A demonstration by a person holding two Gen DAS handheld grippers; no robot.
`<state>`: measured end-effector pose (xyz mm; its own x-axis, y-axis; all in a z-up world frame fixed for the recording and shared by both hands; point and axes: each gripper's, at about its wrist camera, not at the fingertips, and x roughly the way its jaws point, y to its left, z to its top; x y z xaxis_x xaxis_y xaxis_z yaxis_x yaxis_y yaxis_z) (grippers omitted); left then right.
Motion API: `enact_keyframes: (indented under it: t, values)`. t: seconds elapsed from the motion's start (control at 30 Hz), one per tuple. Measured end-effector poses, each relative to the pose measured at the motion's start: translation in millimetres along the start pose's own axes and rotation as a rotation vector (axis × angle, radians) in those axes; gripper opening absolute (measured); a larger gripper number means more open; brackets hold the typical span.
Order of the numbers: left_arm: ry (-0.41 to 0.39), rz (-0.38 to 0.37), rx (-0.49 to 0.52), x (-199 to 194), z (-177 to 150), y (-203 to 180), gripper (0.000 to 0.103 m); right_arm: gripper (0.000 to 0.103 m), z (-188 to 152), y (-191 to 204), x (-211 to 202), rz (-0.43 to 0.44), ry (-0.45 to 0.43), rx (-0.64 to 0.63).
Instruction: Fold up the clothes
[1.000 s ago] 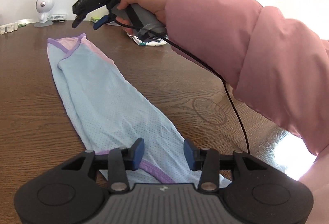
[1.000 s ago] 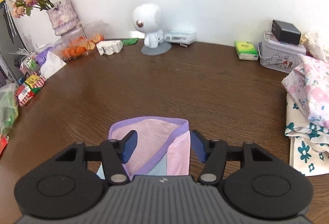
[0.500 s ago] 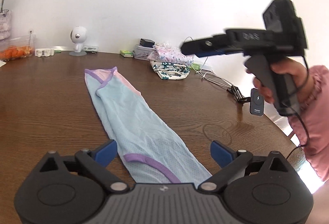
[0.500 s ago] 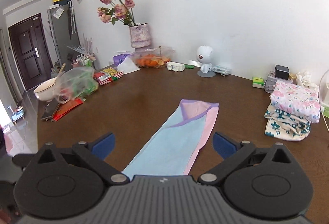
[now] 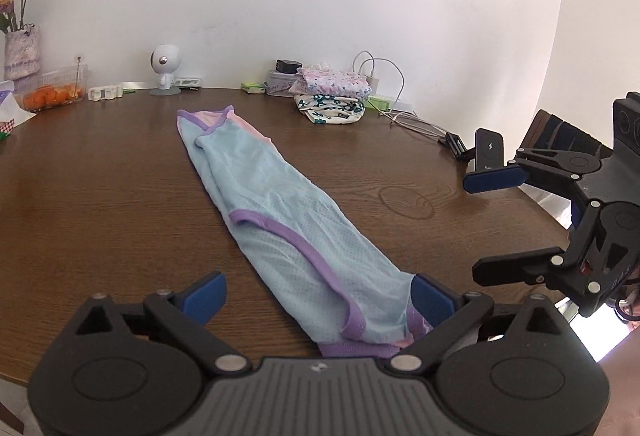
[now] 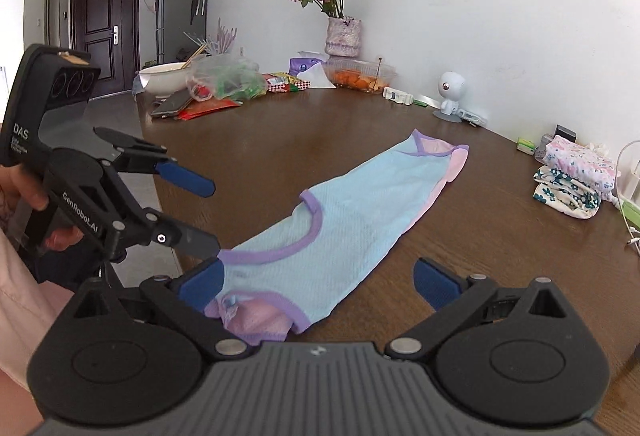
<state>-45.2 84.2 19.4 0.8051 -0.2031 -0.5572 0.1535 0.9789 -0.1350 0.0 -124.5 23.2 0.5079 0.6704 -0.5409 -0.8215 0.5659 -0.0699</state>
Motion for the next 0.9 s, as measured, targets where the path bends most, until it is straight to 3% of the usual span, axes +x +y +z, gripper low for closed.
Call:
enact_keyframes:
  t: [0.1, 0.23, 0.43, 0.63, 0.77, 0.8, 0.87, 0.9]
  values:
    - [0.002, 0.007, 0.067, -6.1, -7.0, -8.0, 0.099, 0.103, -9.5, 12.9, -1.4, -0.017, 0.022, -0.077]
    - [0.02, 0.025, 0.244, -11.7, -15.0, -21.7, 0.097, 0.103, -15.3, 34.0, 6.9, 0.01, 0.063, -0.227]
    - [0.064, 0.073, 0.421, -10.0, -20.7, -31.5, 0.088, 0.101, -8.8, 49.6, 32.4, 0.065, 0.101, -0.348]
    - [0.071, 0.053, 0.459, -8.3, -18.9, -26.0, 0.087, 0.078, -0.7, 51.5, 57.7, 0.154, 0.168, -0.403]
    - [0.073, 0.036, 0.478, -6.4, -15.5, -23.9, 0.087, 0.073, 2.0, 45.7, 67.2, 0.206, 0.2, -0.402]
    - [0.075, 0.03, 0.485, -4.8, -14.5, -23.3, 0.087, 0.068, 3.3, 43.0, 68.7, 0.222, 0.207, -0.39]
    - [0.078, 0.017, 0.502, -1.3, -12.2, -22.4, 0.087, 0.042, 7.0, 37.7, 72.7, 0.244, 0.225, -0.366]
    - [0.081, 0.011, 0.519, 1.0, -11.1, -22.7, 0.087, 0.038, 8.6, 35.0, 74.6, 0.244, 0.233, -0.362]
